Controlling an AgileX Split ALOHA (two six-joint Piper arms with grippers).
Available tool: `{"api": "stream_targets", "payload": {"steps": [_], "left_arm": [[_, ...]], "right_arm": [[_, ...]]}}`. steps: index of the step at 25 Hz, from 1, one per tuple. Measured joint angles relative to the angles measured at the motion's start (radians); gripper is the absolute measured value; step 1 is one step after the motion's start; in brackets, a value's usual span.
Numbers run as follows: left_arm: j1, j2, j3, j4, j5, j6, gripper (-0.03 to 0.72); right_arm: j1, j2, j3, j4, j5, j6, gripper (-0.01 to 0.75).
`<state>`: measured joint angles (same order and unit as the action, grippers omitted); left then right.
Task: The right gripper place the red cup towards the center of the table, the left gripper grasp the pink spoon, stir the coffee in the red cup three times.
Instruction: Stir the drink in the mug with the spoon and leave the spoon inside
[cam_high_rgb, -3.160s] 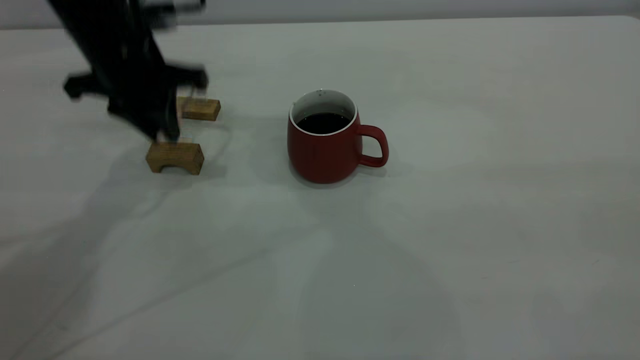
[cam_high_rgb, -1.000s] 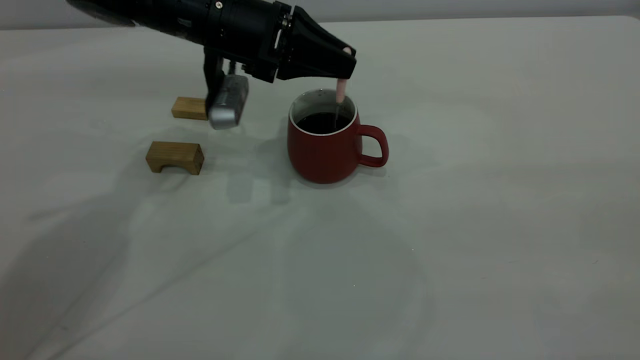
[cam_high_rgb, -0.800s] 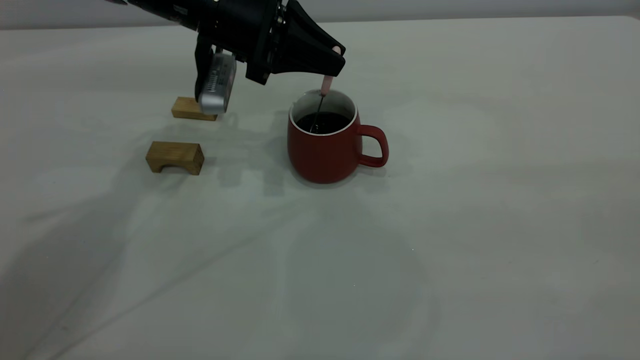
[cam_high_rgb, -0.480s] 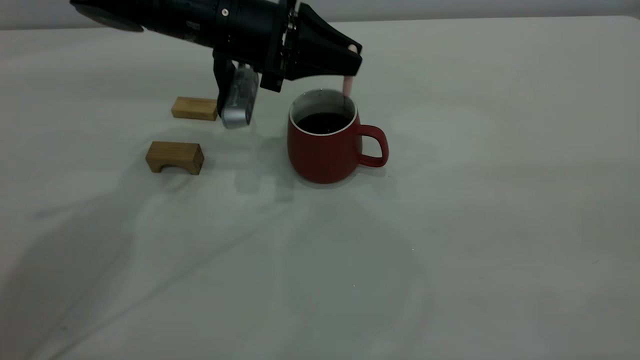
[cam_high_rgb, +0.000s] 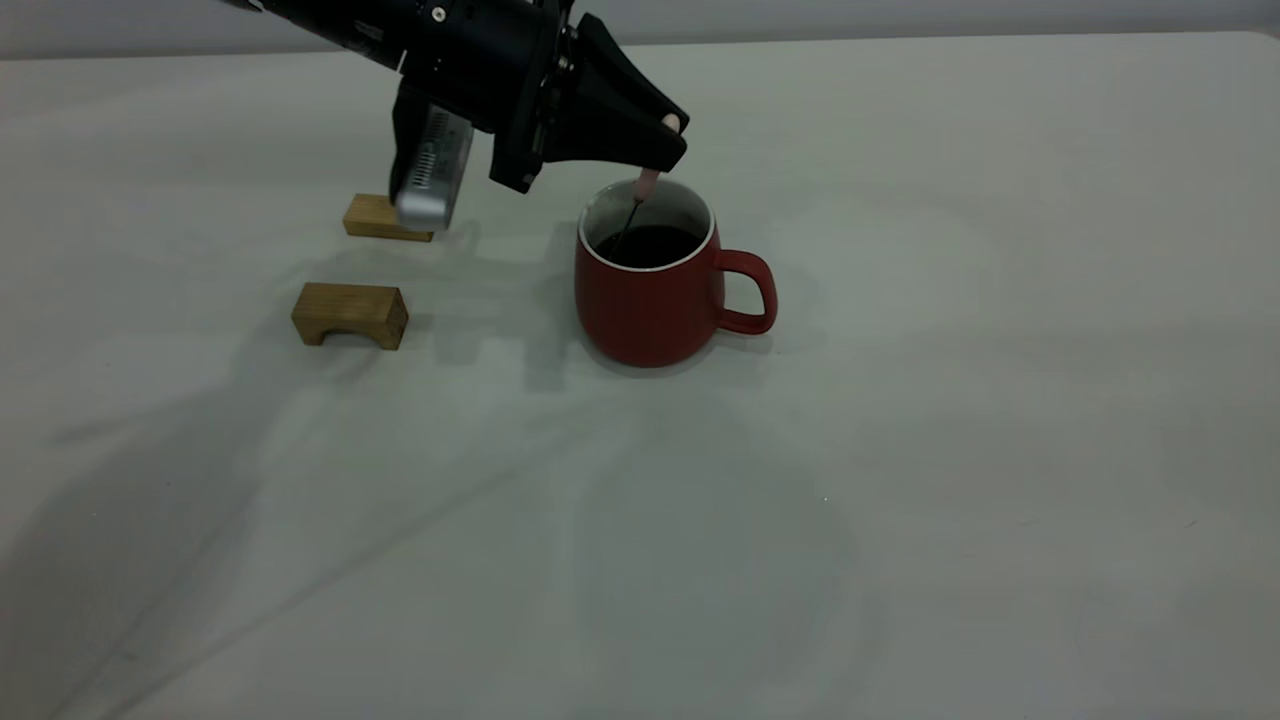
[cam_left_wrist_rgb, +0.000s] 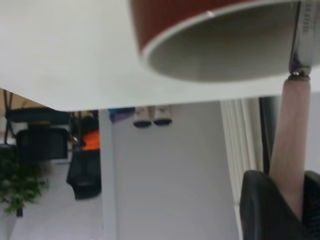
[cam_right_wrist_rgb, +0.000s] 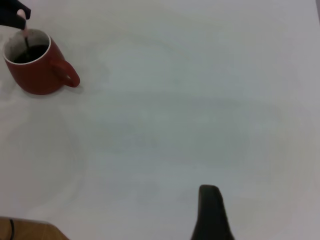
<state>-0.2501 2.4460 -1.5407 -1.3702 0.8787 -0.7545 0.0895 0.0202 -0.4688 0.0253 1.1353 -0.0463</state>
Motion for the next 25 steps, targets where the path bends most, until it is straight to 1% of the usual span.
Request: {"api": "stream_targets", "payload": {"steps": [2, 4, 6, 8, 11, 13, 16, 20, 25], "left_arm": [[-0.002, 0.017, 0.000, -0.051, 0.045, 0.016, 0.177], [-0.004, 0.027, 0.000, -0.067, 0.101, -0.014, 0.177], [-0.004, 0.028, 0.000, -0.047, 0.151, -0.086, 0.177], [0.001, 0.028, -0.003, -0.004, 0.175, -0.158, 0.177], [0.016, 0.028, -0.029, 0.070, 0.166, -0.194, 0.177], [0.023, 0.028, -0.054, 0.108, 0.139, -0.172, 0.177], [0.024, 0.028, -0.078, 0.107, 0.095, -0.095, 0.177], [0.010, 0.035, -0.082, 0.090, 0.112, -0.064, 0.177], [-0.017, 0.039, -0.083, 0.125, 0.122, -0.022, 0.177]], "right_arm": [[0.000, 0.000, 0.000, 0.000, 0.000, 0.000, 0.585], [0.000, 0.000, 0.000, 0.000, 0.000, 0.000, 0.585], [0.000, 0.000, 0.000, 0.000, 0.000, 0.000, 0.585], [0.000, 0.000, 0.000, 0.000, 0.000, 0.000, 0.585], [0.000, 0.000, 0.000, 0.000, 0.000, 0.000, 0.585], [0.000, 0.000, 0.000, 0.000, 0.000, 0.000, 0.585], [0.000, 0.000, 0.000, 0.000, 0.000, 0.000, 0.585], [0.000, 0.000, 0.000, 0.000, 0.000, 0.000, 0.585], [0.000, 0.000, 0.000, 0.000, 0.000, 0.000, 0.585]]}}
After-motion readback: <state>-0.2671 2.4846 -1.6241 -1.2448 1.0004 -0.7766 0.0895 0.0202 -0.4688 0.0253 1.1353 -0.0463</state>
